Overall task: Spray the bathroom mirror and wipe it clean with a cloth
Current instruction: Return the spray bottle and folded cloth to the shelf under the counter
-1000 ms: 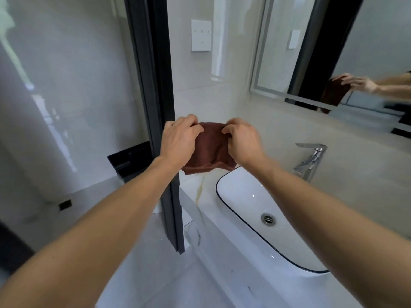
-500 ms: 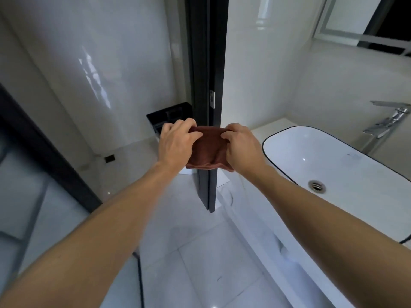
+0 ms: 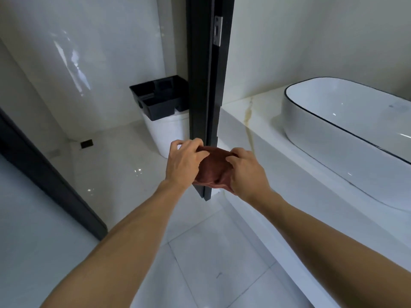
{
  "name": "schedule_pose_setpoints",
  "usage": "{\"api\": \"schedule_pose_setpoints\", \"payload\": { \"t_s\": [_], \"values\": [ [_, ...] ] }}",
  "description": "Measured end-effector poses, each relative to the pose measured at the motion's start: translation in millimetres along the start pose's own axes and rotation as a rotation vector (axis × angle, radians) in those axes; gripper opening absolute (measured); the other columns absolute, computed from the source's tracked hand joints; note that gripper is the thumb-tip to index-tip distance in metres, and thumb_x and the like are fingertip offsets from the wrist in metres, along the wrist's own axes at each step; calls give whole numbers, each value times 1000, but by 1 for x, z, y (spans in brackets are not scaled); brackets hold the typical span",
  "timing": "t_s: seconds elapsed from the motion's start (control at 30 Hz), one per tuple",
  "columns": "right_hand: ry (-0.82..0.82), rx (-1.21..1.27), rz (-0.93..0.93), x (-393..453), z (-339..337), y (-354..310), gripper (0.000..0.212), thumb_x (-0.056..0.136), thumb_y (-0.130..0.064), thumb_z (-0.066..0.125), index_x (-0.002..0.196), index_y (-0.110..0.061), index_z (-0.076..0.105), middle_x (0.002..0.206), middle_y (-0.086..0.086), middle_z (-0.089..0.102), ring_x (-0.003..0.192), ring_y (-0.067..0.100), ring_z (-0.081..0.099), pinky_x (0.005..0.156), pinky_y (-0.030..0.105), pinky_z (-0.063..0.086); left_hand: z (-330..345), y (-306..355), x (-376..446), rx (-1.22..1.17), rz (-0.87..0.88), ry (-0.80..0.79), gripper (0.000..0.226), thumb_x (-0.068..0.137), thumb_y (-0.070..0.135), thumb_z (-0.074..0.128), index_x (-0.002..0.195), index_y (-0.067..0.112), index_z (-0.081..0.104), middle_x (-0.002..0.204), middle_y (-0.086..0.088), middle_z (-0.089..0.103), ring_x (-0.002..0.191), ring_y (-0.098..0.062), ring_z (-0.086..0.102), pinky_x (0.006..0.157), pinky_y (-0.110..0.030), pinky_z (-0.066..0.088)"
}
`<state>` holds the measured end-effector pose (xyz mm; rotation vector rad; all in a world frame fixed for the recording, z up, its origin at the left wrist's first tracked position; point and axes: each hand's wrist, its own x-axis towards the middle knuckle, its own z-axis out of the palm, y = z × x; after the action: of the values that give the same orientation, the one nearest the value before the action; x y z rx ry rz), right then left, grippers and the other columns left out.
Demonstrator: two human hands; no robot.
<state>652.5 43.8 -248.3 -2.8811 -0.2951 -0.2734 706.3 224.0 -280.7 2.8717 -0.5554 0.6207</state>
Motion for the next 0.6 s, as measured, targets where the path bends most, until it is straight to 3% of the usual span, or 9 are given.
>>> {"api": "schedule_pose_setpoints", "payload": {
  "t_s": [0.07, 0.13, 0.37, 0.6],
  "values": [
    [2, -13, 9, -5, 27, 16, 35, 89, -15, 58, 123, -11, 65, 130, 5, 54, 118, 26, 48, 85, 35, 50, 25, 5, -6, -14, 60, 59, 28, 89, 15, 59, 111, 23, 76, 113, -2, 66, 106, -29, 62, 99, -41, 42],
    [56, -7, -12, -4, 54, 30, 33, 88, -12, 59, 120, -9, 67, 128, 6, 56, 115, 28, 50, 83, 36, 50, 46, 2, -9, -23, 128, 114, 31, 72, 1, 79, 98, 19, 80, 101, -5, 68, 90, -28, 66, 89, -45, 49],
    [145, 55, 7, -5, 137, 73, 32, 78, 0, 57, 106, -3, 71, 118, 10, 60, 103, 33, 54, 74, 46, 55, 125, 7, -12, -32, 202, 204, 32, 73, -3, 75, 97, 19, 78, 100, -3, 65, 89, -25, 63, 86, -44, 46],
    [165, -26, 47, -11, 187, 104, 36, 84, -3, 51, 116, -8, 67, 131, 3, 52, 115, 27, 47, 70, 33, 47, 204, 14, -24, -63, 214, 310, 42, 68, -10, 74, 100, 18, 78, 101, -4, 66, 90, -26, 64, 86, -43, 47]
  ]
}}
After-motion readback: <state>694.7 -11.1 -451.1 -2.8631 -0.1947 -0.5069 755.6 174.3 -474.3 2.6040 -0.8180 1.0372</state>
